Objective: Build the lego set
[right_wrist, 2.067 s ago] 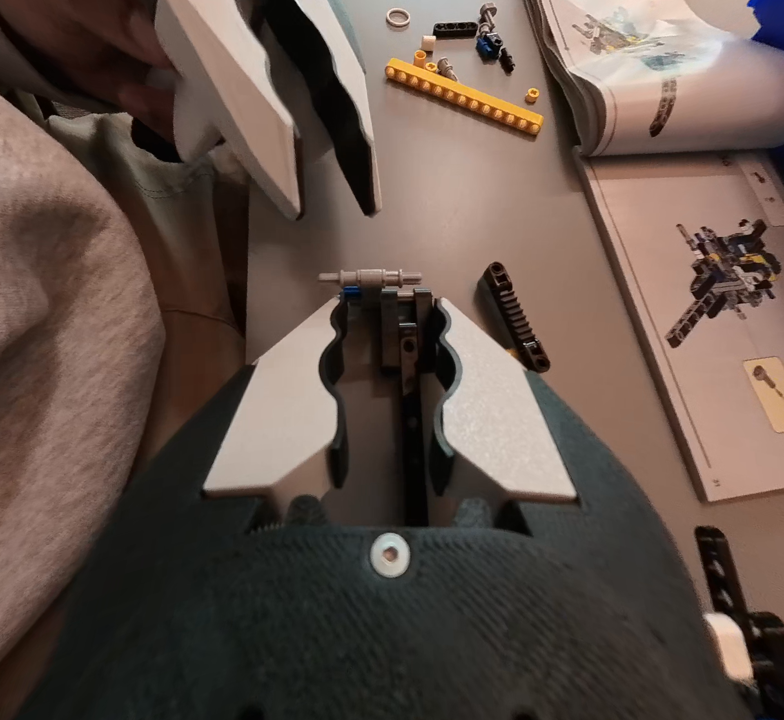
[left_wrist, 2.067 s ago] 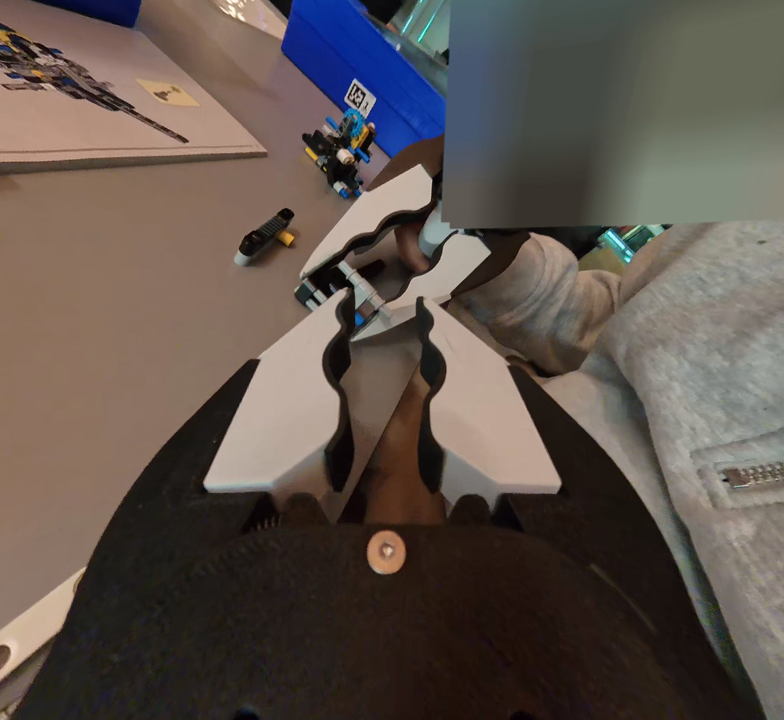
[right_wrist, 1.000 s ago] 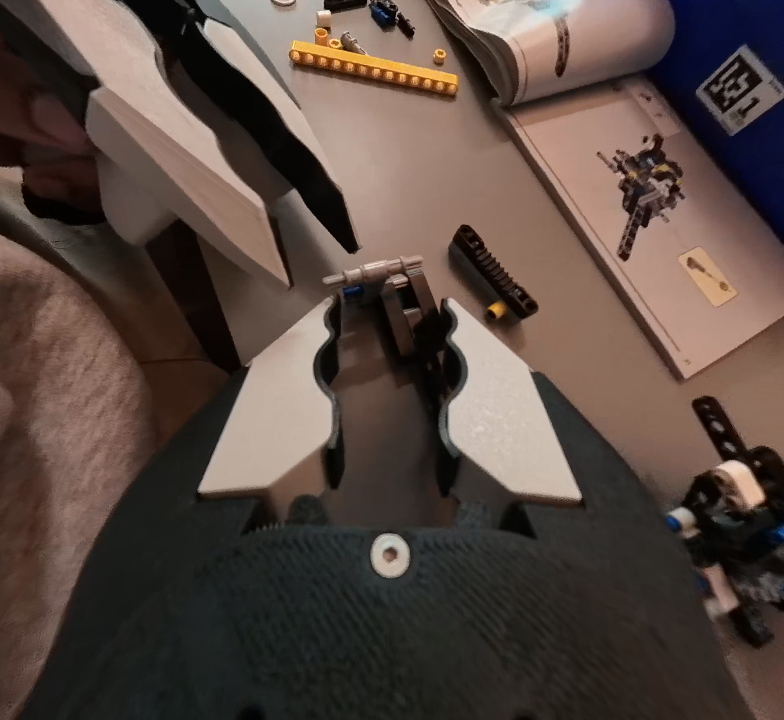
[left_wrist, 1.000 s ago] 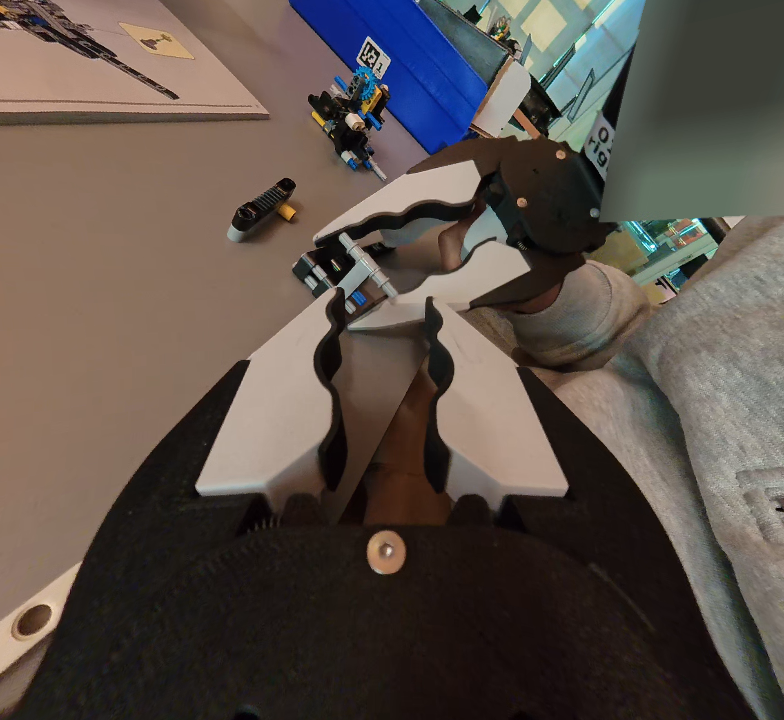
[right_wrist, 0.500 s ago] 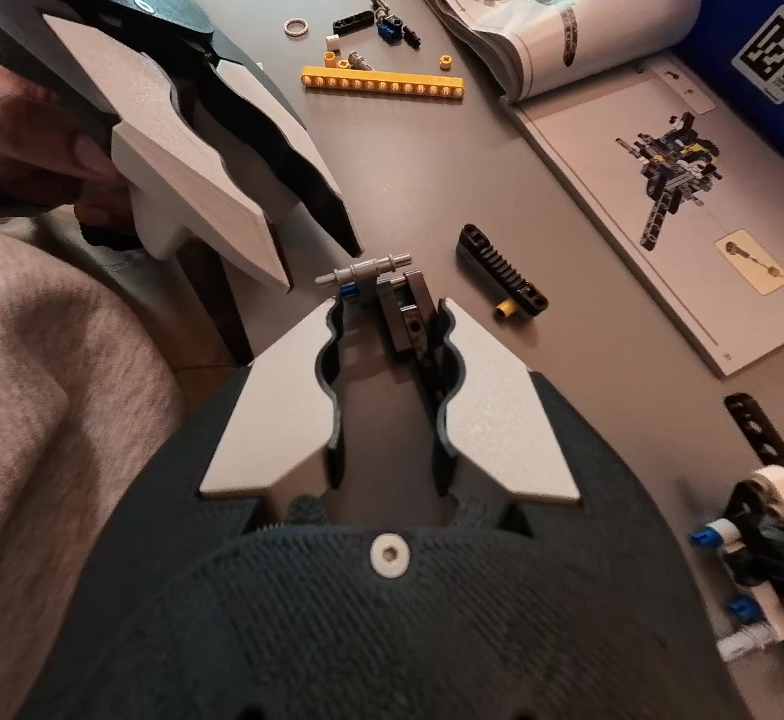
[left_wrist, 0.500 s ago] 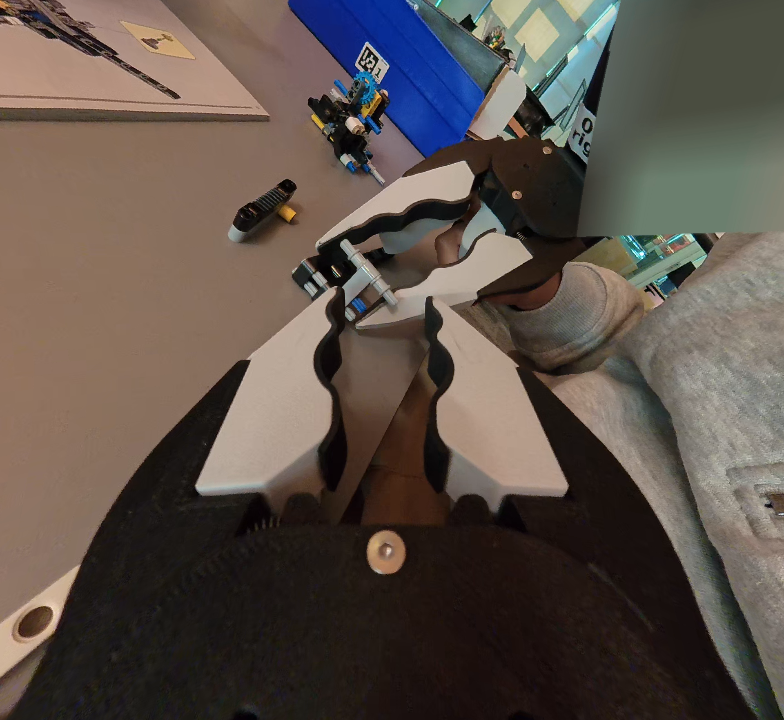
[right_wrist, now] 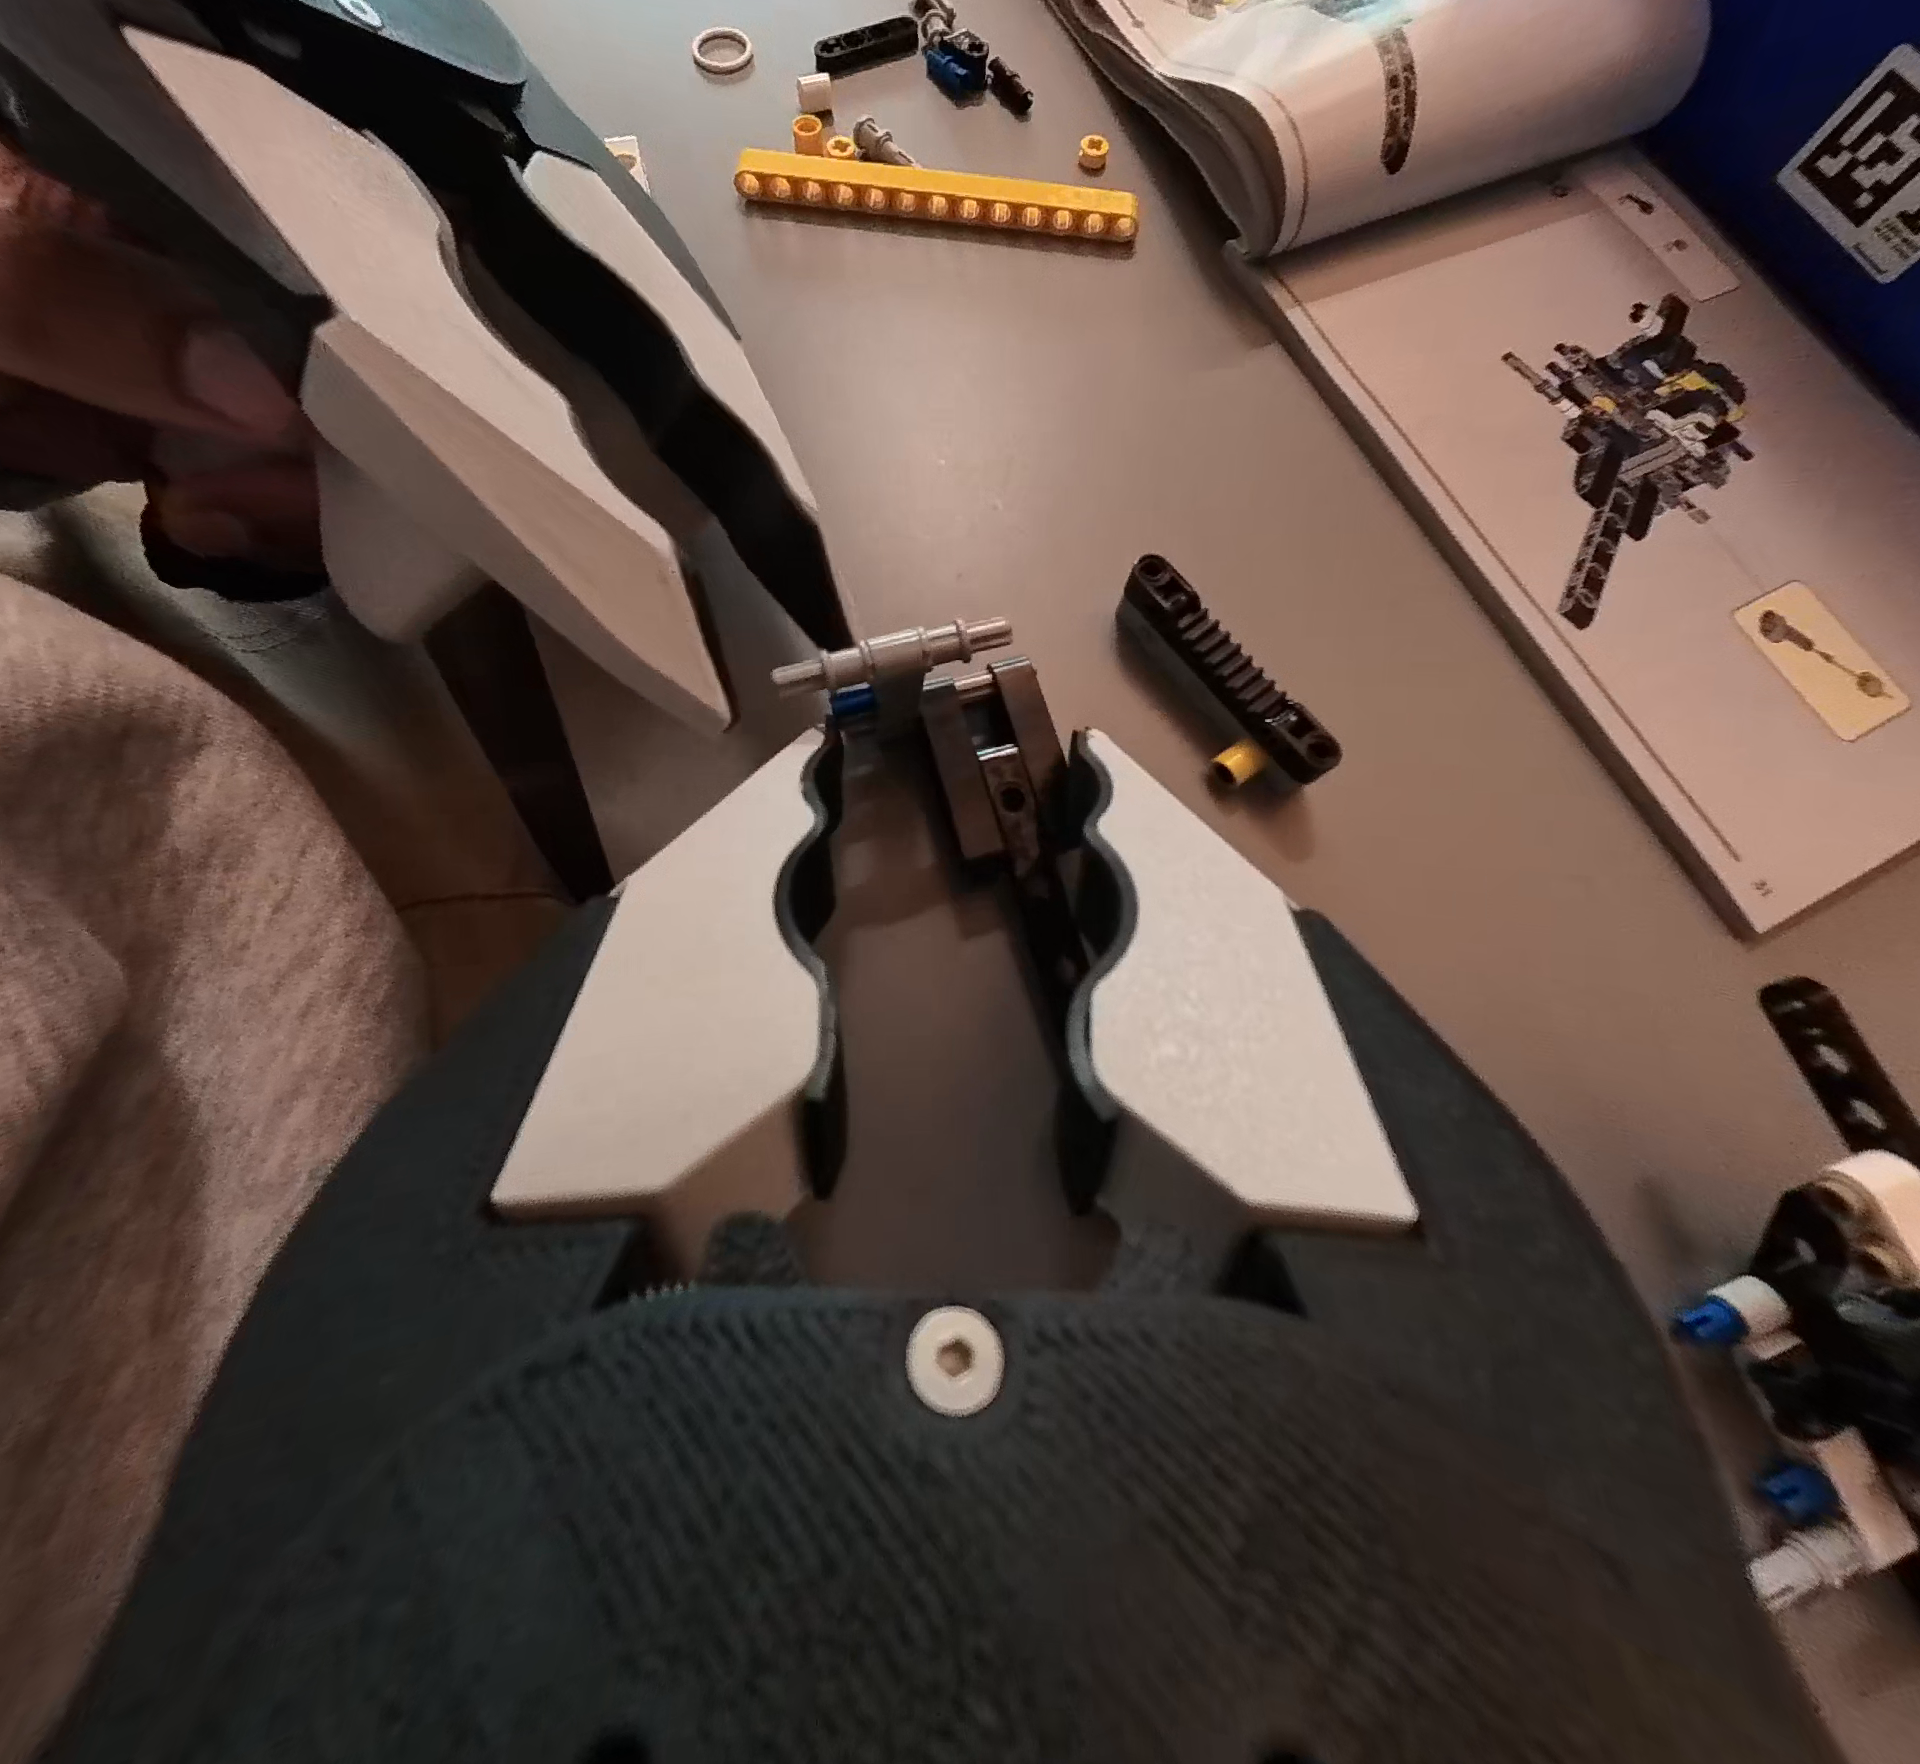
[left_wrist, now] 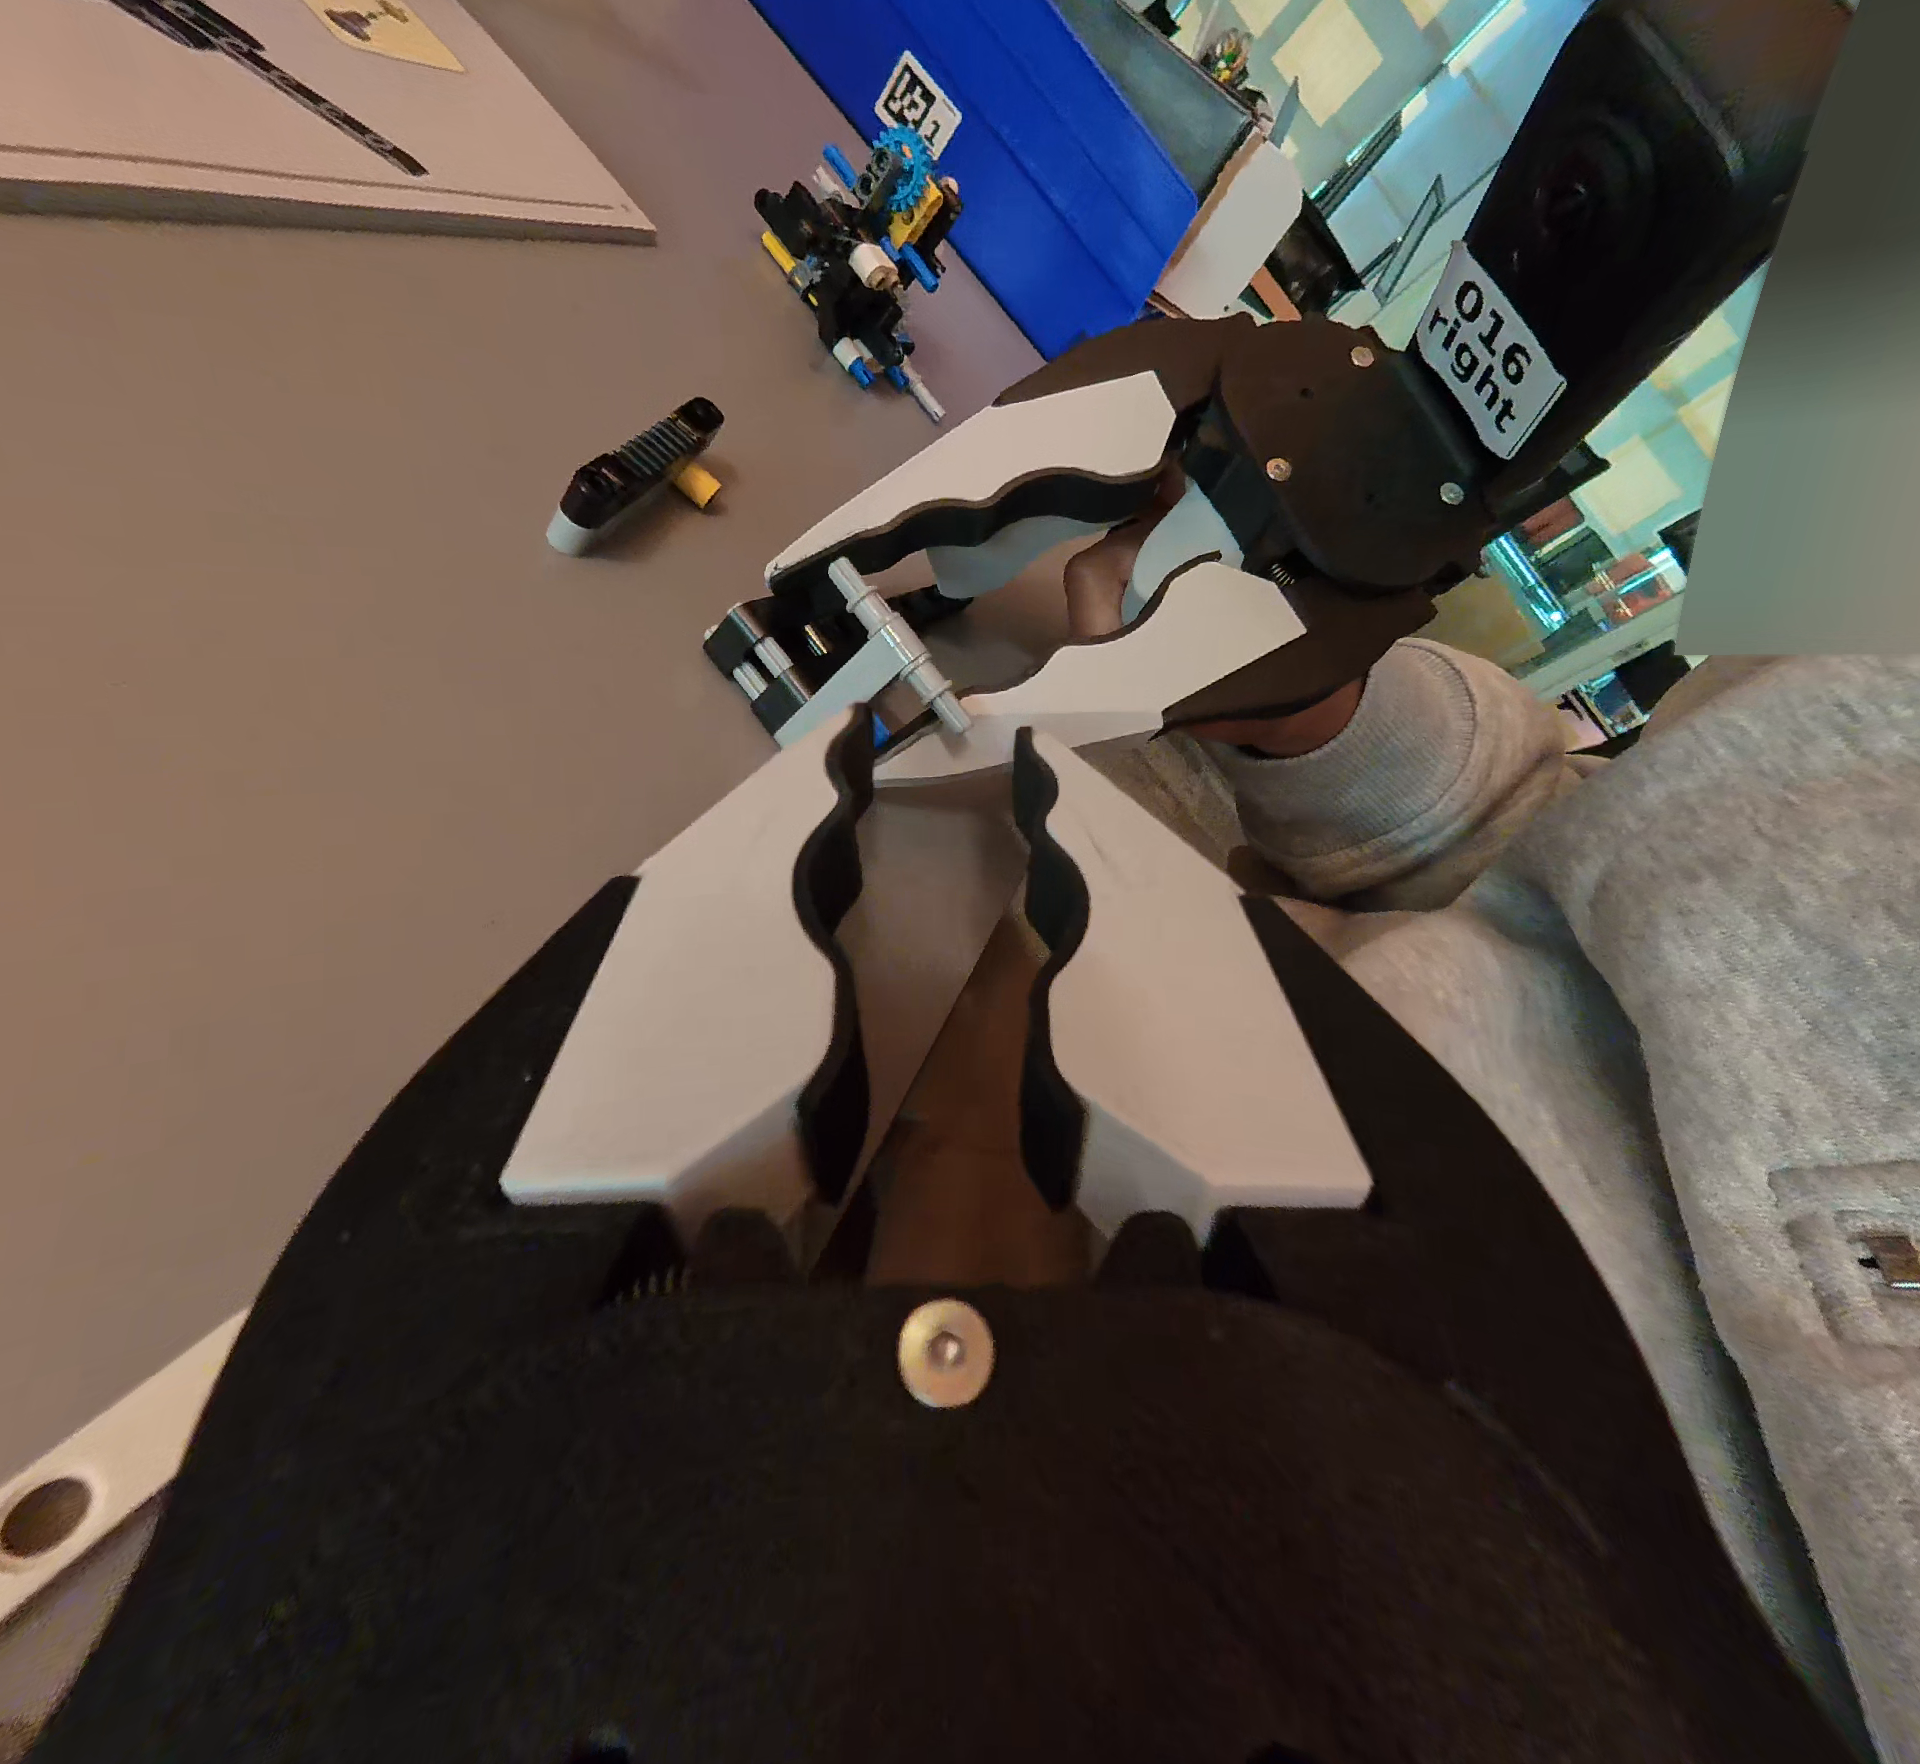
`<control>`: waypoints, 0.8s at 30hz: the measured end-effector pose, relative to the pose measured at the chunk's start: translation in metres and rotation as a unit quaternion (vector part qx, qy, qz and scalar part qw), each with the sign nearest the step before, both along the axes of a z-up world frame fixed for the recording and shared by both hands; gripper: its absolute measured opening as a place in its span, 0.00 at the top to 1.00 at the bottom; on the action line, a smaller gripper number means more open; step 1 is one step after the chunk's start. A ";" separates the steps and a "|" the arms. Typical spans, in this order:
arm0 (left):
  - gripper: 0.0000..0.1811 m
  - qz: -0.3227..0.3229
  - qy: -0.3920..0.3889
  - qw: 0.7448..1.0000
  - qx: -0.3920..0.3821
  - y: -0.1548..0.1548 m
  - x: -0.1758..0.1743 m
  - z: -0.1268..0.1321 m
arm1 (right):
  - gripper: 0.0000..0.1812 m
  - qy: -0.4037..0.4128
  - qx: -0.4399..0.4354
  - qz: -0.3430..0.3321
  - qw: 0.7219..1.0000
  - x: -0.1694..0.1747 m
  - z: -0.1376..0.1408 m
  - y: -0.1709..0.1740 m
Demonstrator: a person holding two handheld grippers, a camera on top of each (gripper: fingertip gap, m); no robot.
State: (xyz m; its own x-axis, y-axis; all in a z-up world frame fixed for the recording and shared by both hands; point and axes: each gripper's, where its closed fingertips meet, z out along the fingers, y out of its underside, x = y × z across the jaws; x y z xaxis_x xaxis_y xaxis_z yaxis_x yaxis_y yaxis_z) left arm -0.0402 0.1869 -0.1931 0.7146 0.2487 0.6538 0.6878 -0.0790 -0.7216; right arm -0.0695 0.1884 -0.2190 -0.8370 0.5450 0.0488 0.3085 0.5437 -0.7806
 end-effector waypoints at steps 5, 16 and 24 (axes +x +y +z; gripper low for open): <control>0.79 0.024 0.045 0.999 -0.021 -0.015 -0.013 0.007 | 0.77 -0.007 -0.007 0.024 1.000 0.005 0.000 -0.003; 0.62 -0.068 0.217 0.954 -0.193 -0.017 0.004 -0.021 | 0.86 -0.015 -0.014 0.128 0.992 0.020 0.001 -0.004; 0.64 -0.077 0.232 0.952 -0.184 -0.012 0.009 -0.021 | 0.86 -0.015 -0.014 0.138 0.990 0.023 0.001 -0.005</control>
State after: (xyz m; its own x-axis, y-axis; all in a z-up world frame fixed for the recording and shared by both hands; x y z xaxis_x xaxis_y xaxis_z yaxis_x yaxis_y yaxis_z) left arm -0.0311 0.1753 -0.2142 0.9515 0.2695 0.1483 0.2622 -0.4584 -0.8492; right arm -0.0467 0.1838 -0.2183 -0.9552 0.2958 0.0090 0.1749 0.5890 -0.7890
